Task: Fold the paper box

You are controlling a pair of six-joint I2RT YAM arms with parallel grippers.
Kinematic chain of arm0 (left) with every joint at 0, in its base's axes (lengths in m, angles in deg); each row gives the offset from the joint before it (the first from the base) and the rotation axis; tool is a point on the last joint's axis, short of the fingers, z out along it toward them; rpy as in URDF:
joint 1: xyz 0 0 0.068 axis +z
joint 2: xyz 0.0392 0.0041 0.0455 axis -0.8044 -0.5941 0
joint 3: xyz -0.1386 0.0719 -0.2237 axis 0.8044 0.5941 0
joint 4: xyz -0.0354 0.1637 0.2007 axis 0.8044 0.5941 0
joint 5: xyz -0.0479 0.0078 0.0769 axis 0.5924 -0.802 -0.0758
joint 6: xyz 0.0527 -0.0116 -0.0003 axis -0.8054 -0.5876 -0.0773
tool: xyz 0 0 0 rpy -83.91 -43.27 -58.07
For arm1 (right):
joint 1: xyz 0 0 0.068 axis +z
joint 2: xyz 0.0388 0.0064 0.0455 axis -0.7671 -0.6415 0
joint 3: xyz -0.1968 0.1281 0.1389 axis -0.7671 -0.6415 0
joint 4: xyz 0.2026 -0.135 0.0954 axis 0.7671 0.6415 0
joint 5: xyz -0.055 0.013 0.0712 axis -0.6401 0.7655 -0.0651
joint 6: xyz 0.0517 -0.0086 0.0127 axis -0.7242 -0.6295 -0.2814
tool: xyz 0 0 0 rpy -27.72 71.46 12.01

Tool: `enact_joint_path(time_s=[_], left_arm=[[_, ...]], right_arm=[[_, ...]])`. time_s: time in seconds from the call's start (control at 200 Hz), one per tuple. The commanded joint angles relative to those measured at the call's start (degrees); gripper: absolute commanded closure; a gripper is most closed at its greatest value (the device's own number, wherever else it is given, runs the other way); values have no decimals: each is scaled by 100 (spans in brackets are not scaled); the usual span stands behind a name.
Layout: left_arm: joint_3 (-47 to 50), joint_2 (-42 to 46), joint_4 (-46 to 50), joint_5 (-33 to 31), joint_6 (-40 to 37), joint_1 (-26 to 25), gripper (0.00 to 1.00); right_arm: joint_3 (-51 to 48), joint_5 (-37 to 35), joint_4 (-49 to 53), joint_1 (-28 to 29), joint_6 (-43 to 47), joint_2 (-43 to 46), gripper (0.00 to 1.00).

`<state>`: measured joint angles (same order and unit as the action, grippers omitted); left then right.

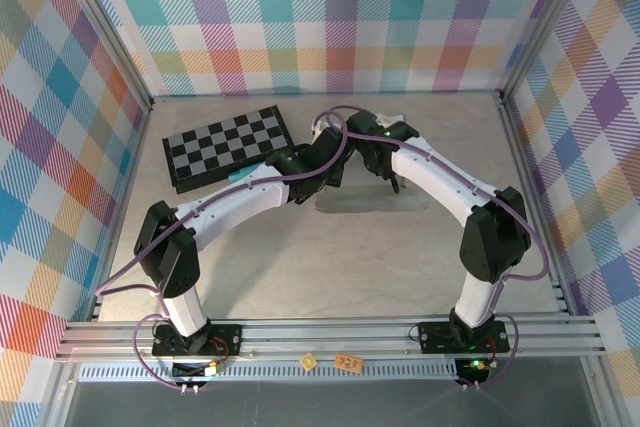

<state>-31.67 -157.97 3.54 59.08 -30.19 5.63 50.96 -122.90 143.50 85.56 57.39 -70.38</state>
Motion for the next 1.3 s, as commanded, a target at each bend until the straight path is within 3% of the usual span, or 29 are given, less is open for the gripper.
enact_joint_path(time_s=[0.0,0.125,0.36,0.515,0.81,1.15,1.295], left_arm=[[-283,3,68,-132,37,-50,100],[-254,50,34,-128,57,-43,100],[-44,219,-168,-121,90,-42,100],[33,267,-239,-128,105,-44,100],[3,234,-241,-144,84,-50,100],[-19,162,-276,152,128,-3,100],[-62,101,-181,405,218,101,100]], right_arm=[[111,-344,375,0,107,-133,100],[-184,461,-240,-126,270,353,100],[-112,1566,-409,-387,427,627,99],[-101,1907,-418,-488,273,769,84],[87,2226,-346,-723,238,799,70],[-293,2279,-651,-844,233,843,67],[-473,2717,-975,-1069,318,971,64]])
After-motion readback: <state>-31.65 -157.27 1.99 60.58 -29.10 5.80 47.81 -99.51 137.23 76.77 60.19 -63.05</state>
